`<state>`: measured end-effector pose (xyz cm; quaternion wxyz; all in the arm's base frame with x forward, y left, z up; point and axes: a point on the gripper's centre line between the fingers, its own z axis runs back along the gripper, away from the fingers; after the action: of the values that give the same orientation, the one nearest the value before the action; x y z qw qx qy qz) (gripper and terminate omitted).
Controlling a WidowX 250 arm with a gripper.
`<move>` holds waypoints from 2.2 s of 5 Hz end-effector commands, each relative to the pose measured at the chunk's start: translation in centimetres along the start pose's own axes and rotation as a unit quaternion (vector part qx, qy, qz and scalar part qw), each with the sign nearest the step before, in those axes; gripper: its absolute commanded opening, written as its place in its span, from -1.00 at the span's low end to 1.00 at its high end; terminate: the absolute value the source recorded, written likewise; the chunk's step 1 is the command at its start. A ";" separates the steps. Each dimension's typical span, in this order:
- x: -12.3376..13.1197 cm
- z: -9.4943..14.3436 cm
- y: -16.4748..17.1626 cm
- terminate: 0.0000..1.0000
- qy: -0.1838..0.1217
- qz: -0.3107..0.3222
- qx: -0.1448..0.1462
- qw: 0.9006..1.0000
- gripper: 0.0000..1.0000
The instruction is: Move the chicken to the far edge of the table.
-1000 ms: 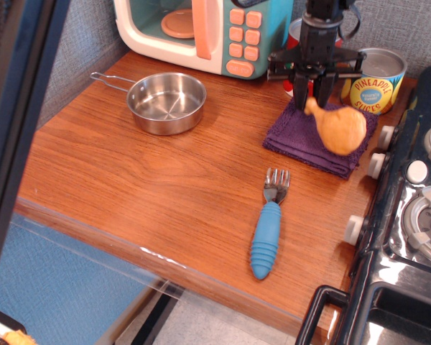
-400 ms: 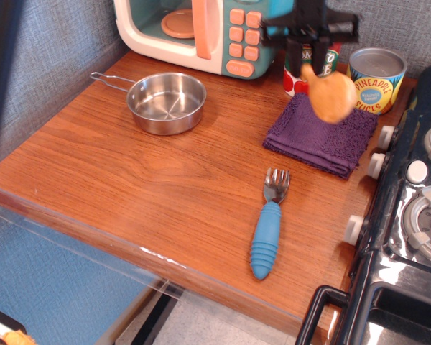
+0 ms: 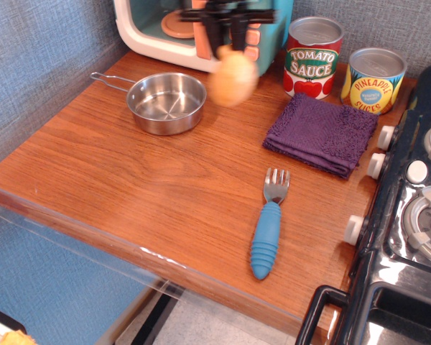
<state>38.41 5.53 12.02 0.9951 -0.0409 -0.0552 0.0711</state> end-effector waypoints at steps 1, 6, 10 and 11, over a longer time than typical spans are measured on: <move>-2.2 2.3 9.7 -1.00 -0.019 -0.075 0.061 0.995 -1.00; -5.0 -3.9 18.5 -1.00 0.035 -0.160 0.113 0.980 -1.00; -4.8 -3.7 18.0 -1.00 0.003 -0.151 0.055 0.987 1.00; -5.1 -0.4 15.5 -1.00 -0.044 -0.191 -0.022 0.980 1.00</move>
<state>30.11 18.90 7.29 0.9868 -0.0634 -0.0849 -0.1227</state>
